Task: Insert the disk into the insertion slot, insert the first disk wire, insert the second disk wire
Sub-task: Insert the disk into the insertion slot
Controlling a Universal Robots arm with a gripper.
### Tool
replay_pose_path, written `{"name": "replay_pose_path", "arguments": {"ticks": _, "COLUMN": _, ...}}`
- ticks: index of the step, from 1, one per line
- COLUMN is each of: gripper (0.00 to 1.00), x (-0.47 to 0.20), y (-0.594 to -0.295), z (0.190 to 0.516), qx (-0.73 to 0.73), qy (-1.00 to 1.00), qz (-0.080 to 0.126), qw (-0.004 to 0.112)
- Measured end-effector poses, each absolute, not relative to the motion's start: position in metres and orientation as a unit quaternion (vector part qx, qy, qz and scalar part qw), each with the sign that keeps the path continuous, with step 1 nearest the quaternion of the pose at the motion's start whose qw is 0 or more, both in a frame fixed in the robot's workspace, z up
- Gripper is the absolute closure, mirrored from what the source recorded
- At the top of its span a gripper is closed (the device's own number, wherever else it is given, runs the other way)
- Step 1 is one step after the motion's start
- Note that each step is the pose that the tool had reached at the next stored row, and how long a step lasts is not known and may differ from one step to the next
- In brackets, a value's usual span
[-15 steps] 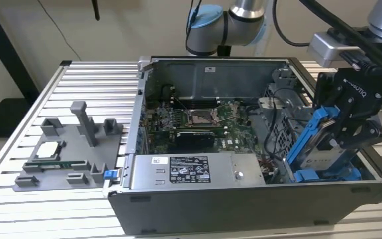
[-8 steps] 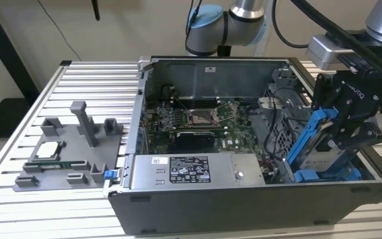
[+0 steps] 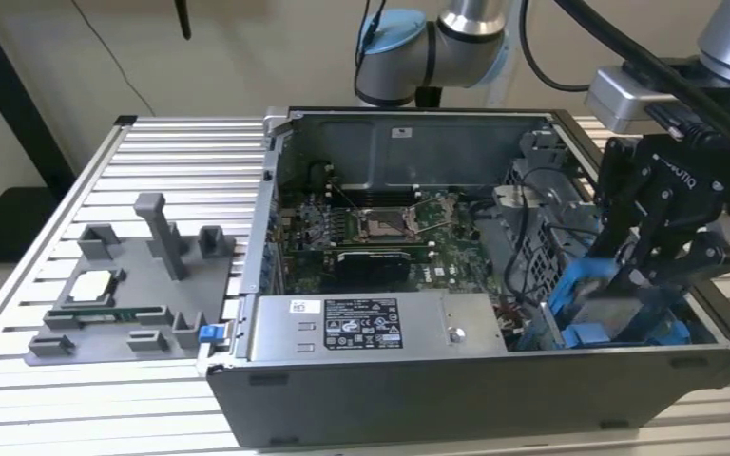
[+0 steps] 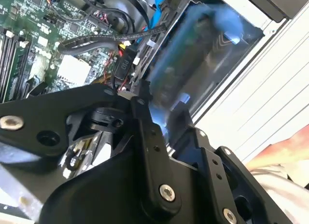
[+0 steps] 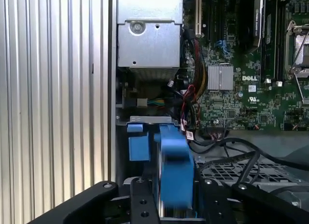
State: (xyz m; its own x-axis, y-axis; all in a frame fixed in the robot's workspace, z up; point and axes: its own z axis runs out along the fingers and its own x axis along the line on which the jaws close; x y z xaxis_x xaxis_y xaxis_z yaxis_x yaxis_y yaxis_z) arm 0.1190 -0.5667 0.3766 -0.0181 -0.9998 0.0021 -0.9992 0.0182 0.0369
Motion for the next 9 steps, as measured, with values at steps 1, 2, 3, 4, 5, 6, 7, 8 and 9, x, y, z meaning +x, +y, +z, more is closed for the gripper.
{"name": "replay_pose_path", "arguments": {"ticks": 1, "gripper": 0.0, "x": 0.1191, "y": -0.5667, "z": 0.3766, "qx": 0.701, "qy": -0.713, "qz": -0.012, "qw": 0.014}}
{"name": "replay_pose_path", "arguments": {"ticks": 2, "gripper": 0.0, "x": 0.119, "y": -0.5667, "z": 0.3768, "qx": 0.701, "qy": -0.713, "qz": -0.012, "qw": 0.014}}
{"name": "replay_pose_path", "arguments": {"ticks": 3, "gripper": 0.0, "x": 0.119, "y": -0.5667, "z": 0.3775, "qx": 0.701, "qy": -0.713, "qz": -0.012, "qw": 0.014}}
{"name": "replay_pose_path", "arguments": {"ticks": 4, "gripper": 0.0, "x": 0.119, "y": -0.5667, "z": 0.3784, "qx": 0.701, "qy": -0.713, "qz": -0.012, "qw": 0.014}}
{"name": "replay_pose_path", "arguments": {"ticks": 5, "gripper": 0.0, "x": 0.119, "y": -0.5667, "z": 0.3797, "qx": 0.701, "qy": -0.713, "qz": -0.012, "qw": 0.014}}
{"name": "replay_pose_path", "arguments": {"ticks": 6, "gripper": 0.0, "x": 0.119, "y": -0.5666, "z": 0.381, "qx": 0.701, "qy": -0.713, "qz": -0.012, "qw": 0.014}}
{"name": "replay_pose_path", "arguments": {"ticks": 7, "gripper": 0.0, "x": 0.119, "y": -0.5665, "z": 0.382, "qx": 0.701, "qy": -0.713, "qz": -0.012, "qw": 0.014}}
{"name": "replay_pose_path", "arguments": {"ticks": 8, "gripper": 0.0, "x": 0.119, "y": -0.5662, "z": 0.3836, "qx": 0.701, "qy": -0.713, "qz": -0.012, "qw": 0.014}}
{"name": "replay_pose_path", "arguments": {"ticks": 9, "gripper": 0.0, "x": 0.1189, "y": -0.5656, "z": 0.3856, "qx": 0.701, "qy": -0.713, "qz": -0.012, "qw": 0.014}}
